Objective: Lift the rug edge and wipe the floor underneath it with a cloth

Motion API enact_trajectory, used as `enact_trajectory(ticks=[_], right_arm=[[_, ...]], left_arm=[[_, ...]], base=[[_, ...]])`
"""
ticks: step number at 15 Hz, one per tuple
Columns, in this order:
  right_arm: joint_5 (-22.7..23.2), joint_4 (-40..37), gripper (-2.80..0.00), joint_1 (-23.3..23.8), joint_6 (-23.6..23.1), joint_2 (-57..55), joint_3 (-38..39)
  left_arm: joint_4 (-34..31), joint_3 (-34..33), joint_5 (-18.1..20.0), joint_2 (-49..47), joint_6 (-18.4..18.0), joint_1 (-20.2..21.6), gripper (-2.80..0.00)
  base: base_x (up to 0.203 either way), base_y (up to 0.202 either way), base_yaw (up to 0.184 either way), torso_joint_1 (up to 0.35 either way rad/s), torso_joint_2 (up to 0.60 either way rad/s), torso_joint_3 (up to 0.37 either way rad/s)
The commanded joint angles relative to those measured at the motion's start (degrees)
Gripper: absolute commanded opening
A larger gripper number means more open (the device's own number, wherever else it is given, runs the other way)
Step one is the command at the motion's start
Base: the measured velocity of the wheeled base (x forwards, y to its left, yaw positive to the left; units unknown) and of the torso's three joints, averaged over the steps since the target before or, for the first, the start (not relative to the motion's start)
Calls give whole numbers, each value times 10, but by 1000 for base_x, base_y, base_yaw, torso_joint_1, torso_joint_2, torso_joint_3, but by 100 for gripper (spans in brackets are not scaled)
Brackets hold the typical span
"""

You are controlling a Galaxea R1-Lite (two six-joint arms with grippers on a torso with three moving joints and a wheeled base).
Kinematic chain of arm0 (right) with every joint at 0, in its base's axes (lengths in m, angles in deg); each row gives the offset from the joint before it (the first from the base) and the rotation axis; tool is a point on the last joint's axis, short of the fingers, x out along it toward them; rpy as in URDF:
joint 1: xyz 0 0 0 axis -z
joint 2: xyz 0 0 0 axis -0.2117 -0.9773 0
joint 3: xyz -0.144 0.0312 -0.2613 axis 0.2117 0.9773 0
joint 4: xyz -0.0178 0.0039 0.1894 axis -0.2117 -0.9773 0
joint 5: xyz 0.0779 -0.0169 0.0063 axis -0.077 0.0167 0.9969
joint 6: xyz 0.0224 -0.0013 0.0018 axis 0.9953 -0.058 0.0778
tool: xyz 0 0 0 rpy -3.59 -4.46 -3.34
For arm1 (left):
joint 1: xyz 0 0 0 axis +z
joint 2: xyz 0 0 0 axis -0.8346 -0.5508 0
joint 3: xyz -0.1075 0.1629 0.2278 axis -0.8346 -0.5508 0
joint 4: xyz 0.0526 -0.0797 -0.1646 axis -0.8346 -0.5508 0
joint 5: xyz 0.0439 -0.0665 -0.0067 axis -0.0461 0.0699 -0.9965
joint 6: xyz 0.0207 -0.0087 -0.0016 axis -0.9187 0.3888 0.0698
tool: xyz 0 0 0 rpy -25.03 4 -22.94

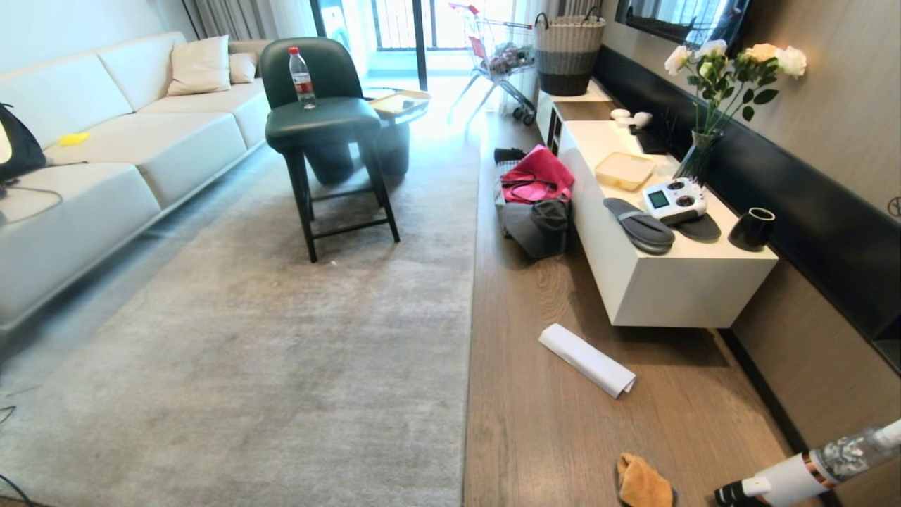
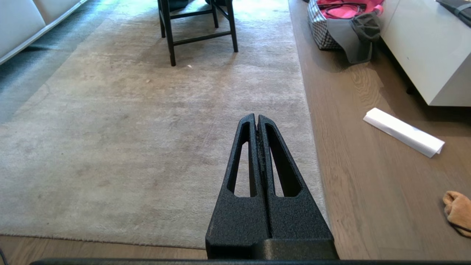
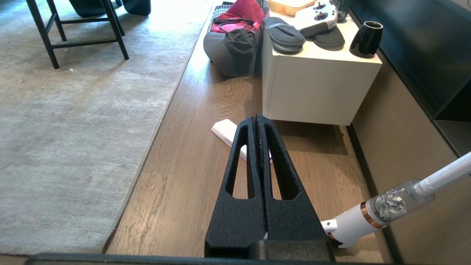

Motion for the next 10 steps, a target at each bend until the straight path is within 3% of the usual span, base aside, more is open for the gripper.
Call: enact_trajectory(ticks=[1,10], right_arm=[[0,0,-280,0,0,0,0],[0,1,-280,0,-1,0,0]], left_arm=[[0,0,0,0,0,1,-280],[0,0,0,0,0,0,-280]], base=[[0,0,0,0,0,0],[0,0,0,0,0,0]])
